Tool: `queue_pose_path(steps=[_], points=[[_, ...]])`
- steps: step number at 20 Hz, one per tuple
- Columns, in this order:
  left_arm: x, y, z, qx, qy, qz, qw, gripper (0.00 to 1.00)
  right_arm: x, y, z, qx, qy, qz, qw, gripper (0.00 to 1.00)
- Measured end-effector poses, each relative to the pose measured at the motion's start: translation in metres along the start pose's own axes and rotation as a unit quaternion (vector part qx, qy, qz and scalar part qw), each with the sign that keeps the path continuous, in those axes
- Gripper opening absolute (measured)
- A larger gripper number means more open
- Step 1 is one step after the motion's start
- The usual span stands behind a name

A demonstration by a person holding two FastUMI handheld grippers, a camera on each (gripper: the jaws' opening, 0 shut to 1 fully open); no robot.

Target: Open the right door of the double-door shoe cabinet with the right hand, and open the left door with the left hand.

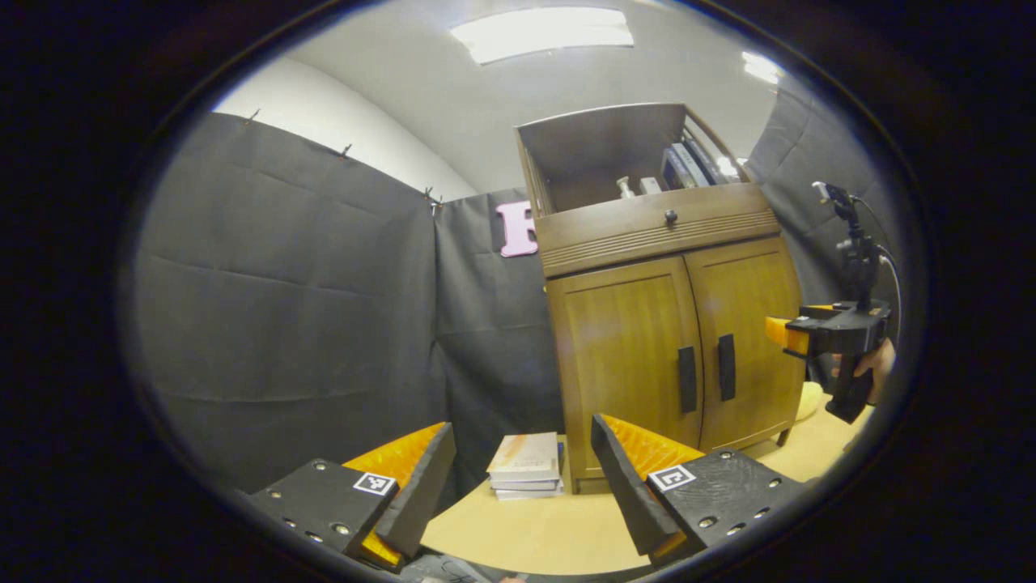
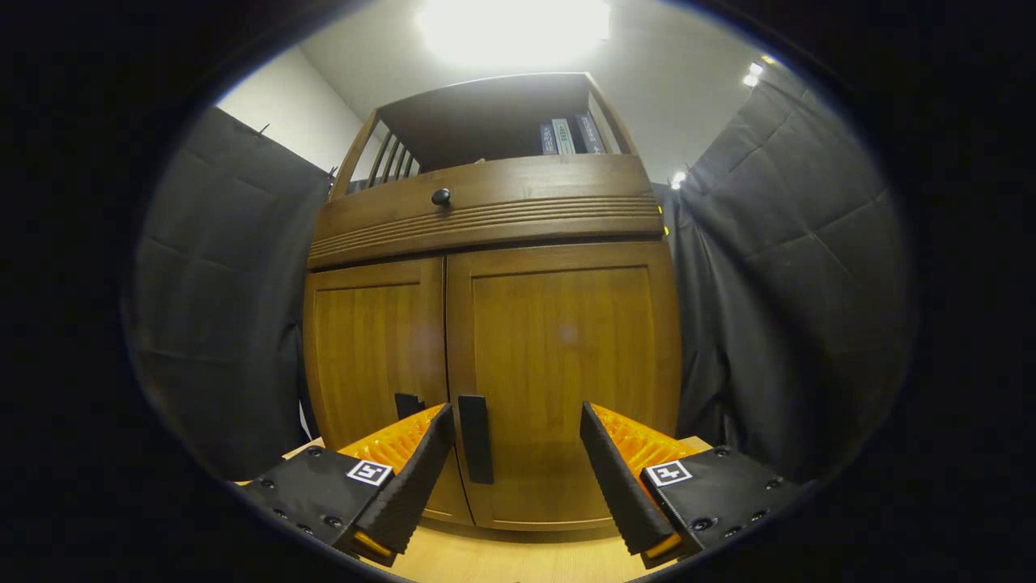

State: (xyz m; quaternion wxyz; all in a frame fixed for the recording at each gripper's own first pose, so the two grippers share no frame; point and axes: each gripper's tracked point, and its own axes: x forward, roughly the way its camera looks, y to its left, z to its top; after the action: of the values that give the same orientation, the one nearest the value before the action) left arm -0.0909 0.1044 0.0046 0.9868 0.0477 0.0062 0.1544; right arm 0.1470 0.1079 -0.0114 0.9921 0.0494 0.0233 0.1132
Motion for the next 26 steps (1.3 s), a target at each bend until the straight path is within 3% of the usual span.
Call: queue_pose_path(steps=[6,8,15,17,20,23,25,26], points=[[-0.010,0.029,-0.003,0.009,0.008,0.034,0.999,1.00,0.049,0.012,-0.016,0.011,0.025,0.011,1.000,0.98],[-0.014,0.030,-0.002,0.013,0.011,0.042,0.999,1.00,0.060,0.015,-0.026,0.007,0.034,0.012,0.999,0.93],[-0.020,0.042,-0.005,0.020,0.019,0.071,0.997,1.00,0.093,0.029,-0.058,-0.004,0.066,0.012,0.998,0.95],[-0.025,0.045,-0.002,0.020,0.022,0.077,0.997,1.00,0.101,0.031,-0.064,-0.003,0.074,0.008,0.997,0.80],[-0.026,0.048,0.001,0.021,0.023,0.085,0.996,1.00,0.110,0.037,-0.074,0.001,0.092,0.016,0.996,0.77],[-0.028,0.049,0.000,0.023,0.021,0.092,0.995,1.00,0.116,0.043,-0.085,-0.007,0.099,0.015,0.995,0.46],[-0.029,0.049,-0.001,0.021,0.023,0.094,0.995,1.00,0.111,0.042,-0.082,-0.011,0.100,0.012,0.995,0.39],[-0.029,0.048,-0.001,0.020,0.023,0.093,0.995,1.00,0.113,0.042,-0.081,-0.006,0.101,0.012,0.995,0.28]])
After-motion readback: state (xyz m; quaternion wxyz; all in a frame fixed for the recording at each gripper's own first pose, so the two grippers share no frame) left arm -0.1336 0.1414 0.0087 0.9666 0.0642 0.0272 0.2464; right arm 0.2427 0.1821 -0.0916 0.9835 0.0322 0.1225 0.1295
